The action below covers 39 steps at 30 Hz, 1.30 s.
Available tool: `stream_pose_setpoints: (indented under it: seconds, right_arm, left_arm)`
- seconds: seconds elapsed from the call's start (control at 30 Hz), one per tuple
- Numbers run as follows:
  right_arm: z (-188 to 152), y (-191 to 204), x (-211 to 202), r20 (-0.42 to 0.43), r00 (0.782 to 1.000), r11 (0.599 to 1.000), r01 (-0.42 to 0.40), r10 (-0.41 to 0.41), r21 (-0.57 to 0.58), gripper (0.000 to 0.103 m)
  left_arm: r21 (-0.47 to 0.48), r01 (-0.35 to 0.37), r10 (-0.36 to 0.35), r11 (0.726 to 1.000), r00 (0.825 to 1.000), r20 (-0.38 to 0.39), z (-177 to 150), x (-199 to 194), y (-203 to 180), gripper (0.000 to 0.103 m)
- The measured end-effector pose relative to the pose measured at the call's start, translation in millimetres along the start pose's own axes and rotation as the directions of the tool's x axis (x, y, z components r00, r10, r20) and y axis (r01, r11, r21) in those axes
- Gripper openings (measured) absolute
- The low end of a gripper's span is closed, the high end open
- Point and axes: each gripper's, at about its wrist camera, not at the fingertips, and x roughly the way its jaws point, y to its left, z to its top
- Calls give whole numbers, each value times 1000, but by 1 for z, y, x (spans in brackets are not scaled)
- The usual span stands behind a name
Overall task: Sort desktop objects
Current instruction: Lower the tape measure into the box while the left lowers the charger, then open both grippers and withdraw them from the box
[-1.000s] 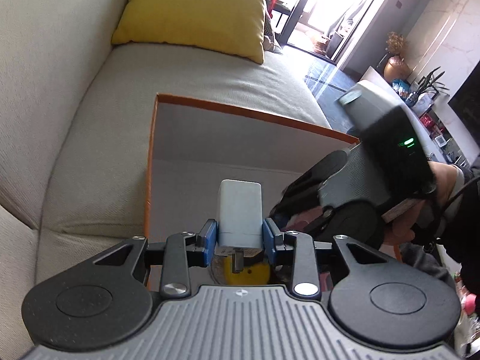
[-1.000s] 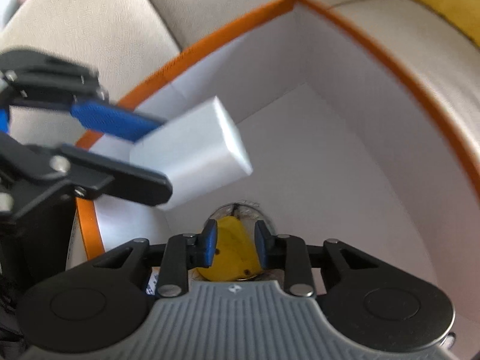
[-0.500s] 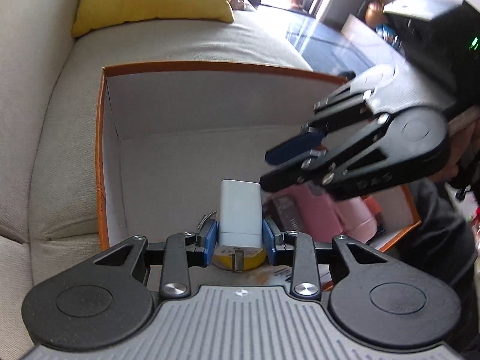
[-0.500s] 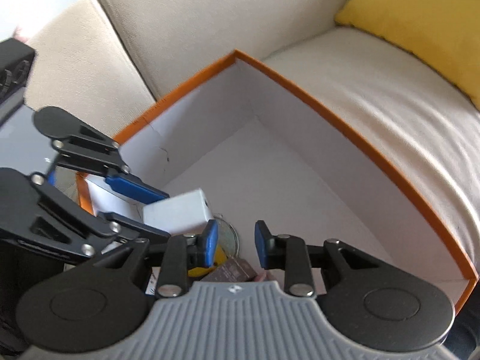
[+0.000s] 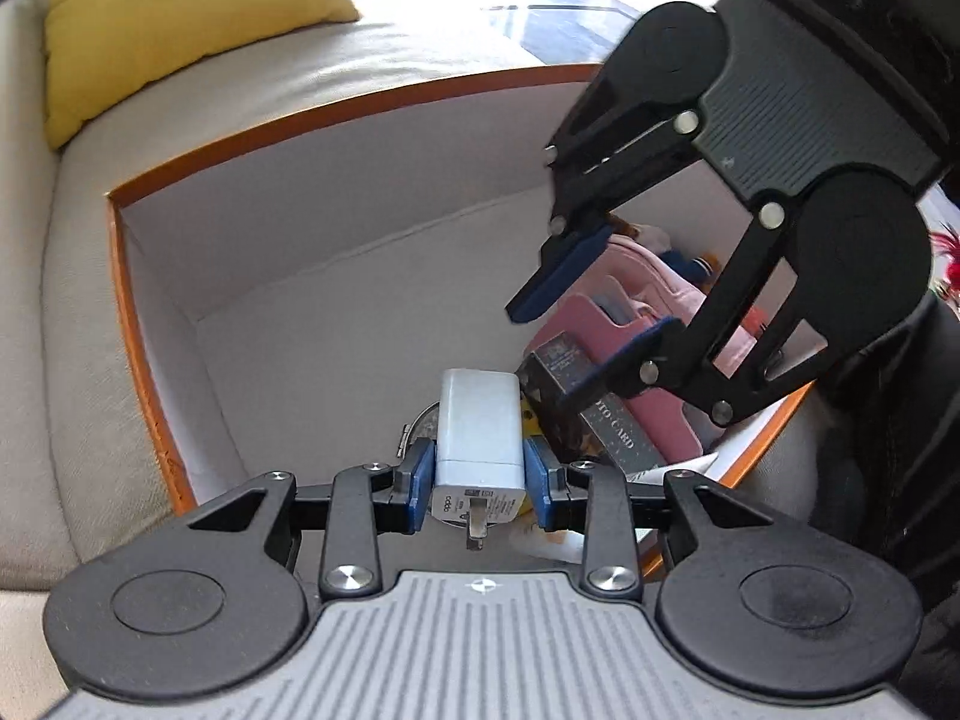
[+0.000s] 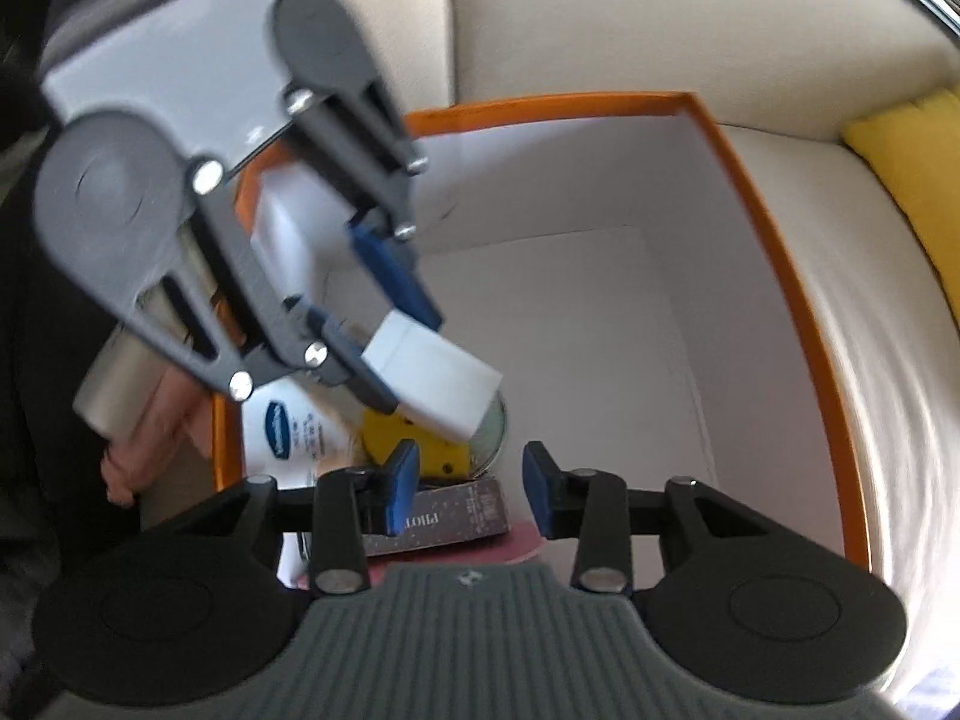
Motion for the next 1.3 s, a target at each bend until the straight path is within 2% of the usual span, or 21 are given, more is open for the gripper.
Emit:
stream_pose_setpoints:
  seconds: [0.23, 0.33, 0.5, 0.7, 0.83, 1.03, 1.17, 1.2, 1.23, 1.3]
  right_arm:
    - [14, 5, 18, -65, 998, 981, -24, 12, -193, 49]
    - [18, 8, 21, -71, 997, 964, -44, 27, -263, 50]
    - [22, 12, 26, -82, 996, 948, -67, 44, -312, 48]
    - [28, 8, 26, -113, 993, 961, -75, 46, -265, 43]
    - [32, 5, 22, -136, 988, 971, -99, 70, -216, 38]
    - [34, 6, 24, -218, 971, 978, -136, 100, -157, 37]
    - [34, 5, 20, -224, 967, 979, -150, 117, -135, 36]
    - [35, 4, 18, -225, 966, 979, -157, 125, -128, 36]
    - [32, -1, 12, -222, 967, 980, -153, 122, -129, 36]
    - [30, -3, 2, -213, 970, 982, -147, 119, -122, 36]
  left_arm:
    - [90, 51, -51, 995, 999, -2, 4, 4, -1, 37]
    - [130, 72, -72, 989, 997, -8, 5, 6, -4, 37]
    - [151, 89, -88, 984, 996, -13, 5, 9, -3, 37]
    - [120, 86, -87, 989, 996, -1, 1, 8, 0, 39]
    - [61, 100, -103, 993, 994, 37, -4, -1, 8, 39]
    - [-30, 75, -70, 997, 990, 125, -11, -21, 15, 39]
    - [-75, 54, -42, 996, 988, 150, -14, -27, 12, 39]
    - [-87, 52, -39, 995, 988, 151, -9, -22, 18, 39]
    - [-98, 49, -33, 994, 988, 153, 0, -13, 9, 39]
    - [-120, 44, -24, 992, 986, 164, -3, -16, 10, 39]
